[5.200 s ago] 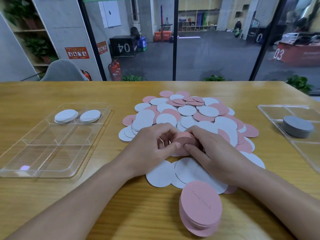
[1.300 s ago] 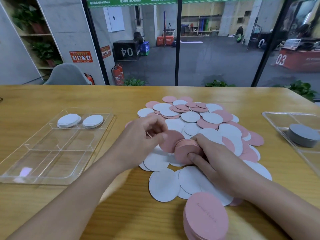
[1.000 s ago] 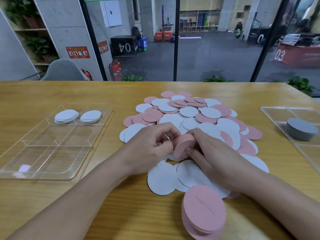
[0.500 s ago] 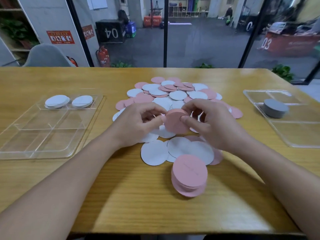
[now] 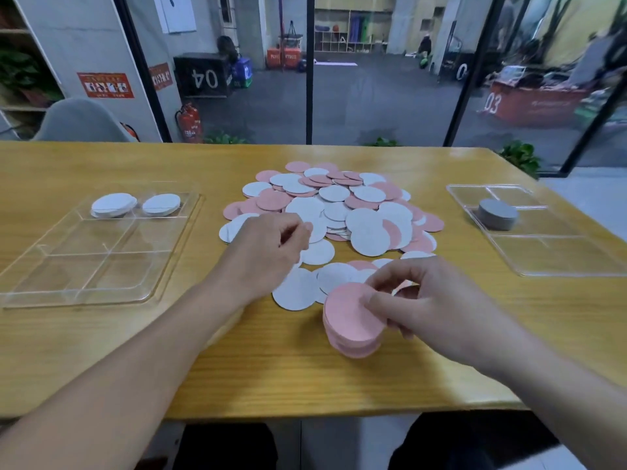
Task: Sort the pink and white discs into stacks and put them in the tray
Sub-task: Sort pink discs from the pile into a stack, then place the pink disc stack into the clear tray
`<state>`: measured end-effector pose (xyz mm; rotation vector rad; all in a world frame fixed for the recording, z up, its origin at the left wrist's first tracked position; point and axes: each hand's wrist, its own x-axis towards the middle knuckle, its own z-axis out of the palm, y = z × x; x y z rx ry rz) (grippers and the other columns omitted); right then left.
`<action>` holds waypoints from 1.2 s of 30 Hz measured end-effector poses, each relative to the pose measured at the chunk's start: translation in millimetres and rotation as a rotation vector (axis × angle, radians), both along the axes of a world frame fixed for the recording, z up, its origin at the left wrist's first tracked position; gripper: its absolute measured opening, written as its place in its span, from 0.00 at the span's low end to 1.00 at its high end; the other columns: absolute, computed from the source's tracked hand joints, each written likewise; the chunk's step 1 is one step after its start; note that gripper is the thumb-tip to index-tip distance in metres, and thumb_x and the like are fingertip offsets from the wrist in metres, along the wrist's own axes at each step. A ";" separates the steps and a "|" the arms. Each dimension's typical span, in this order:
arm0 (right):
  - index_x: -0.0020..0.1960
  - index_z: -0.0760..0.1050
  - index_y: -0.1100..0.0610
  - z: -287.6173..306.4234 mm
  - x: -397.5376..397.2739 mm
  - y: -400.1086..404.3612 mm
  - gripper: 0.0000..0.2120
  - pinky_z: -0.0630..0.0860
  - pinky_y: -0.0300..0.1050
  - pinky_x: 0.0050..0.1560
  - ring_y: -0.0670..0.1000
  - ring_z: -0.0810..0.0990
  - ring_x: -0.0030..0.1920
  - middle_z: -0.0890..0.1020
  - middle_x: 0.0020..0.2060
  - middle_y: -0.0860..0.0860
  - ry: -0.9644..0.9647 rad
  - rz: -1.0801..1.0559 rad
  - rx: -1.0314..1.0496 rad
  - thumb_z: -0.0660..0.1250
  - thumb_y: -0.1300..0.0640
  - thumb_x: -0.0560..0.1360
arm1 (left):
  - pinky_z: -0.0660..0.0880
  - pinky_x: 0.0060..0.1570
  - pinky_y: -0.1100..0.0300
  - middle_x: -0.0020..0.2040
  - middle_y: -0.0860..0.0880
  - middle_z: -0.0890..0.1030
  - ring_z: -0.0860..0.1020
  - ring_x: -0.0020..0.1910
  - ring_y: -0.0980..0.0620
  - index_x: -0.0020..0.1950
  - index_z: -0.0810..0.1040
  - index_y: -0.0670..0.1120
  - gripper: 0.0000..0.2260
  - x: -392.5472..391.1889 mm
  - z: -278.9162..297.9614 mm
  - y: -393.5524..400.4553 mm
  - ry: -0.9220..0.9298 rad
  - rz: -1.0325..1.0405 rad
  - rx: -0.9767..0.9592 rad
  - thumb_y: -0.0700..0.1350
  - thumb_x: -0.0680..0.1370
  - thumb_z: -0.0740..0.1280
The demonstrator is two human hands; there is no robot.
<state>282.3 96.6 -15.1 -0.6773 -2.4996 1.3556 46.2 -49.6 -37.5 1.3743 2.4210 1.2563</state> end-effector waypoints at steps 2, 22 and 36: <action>0.45 0.85 0.50 -2.6 -1.5 -3.7 0.07 0.74 0.44 0.34 0.44 0.78 0.30 0.84 0.35 0.44 -0.014 -0.031 0.132 0.76 0.48 0.78 | 0.72 0.37 0.47 0.36 0.48 0.81 0.76 0.35 0.47 0.40 0.79 0.45 0.22 32.9 4.2 -18.7 -0.052 0.050 0.017 0.57 0.88 0.62; 0.50 0.80 0.55 23.2 -3.1 -13.9 0.19 0.72 0.48 0.48 0.50 0.74 0.44 0.78 0.44 0.48 -0.478 0.114 -0.136 0.76 0.41 0.71 | 0.66 0.43 0.50 0.46 0.54 0.68 0.70 0.44 0.51 0.48 0.65 0.55 0.17 134.2 -17.0 -38.3 0.184 0.193 -0.380 0.59 0.85 0.42; 0.72 0.73 0.43 -12.6 10.9 -24.1 0.31 0.81 0.49 0.65 0.45 0.84 0.59 0.84 0.61 0.41 0.016 0.120 -0.006 0.81 0.49 0.73 | 0.77 0.65 0.57 0.61 0.63 0.85 0.82 0.60 0.62 0.71 0.79 0.60 0.16 98.1 -13.4 -59.9 -0.398 -0.174 -0.085 0.61 0.84 0.70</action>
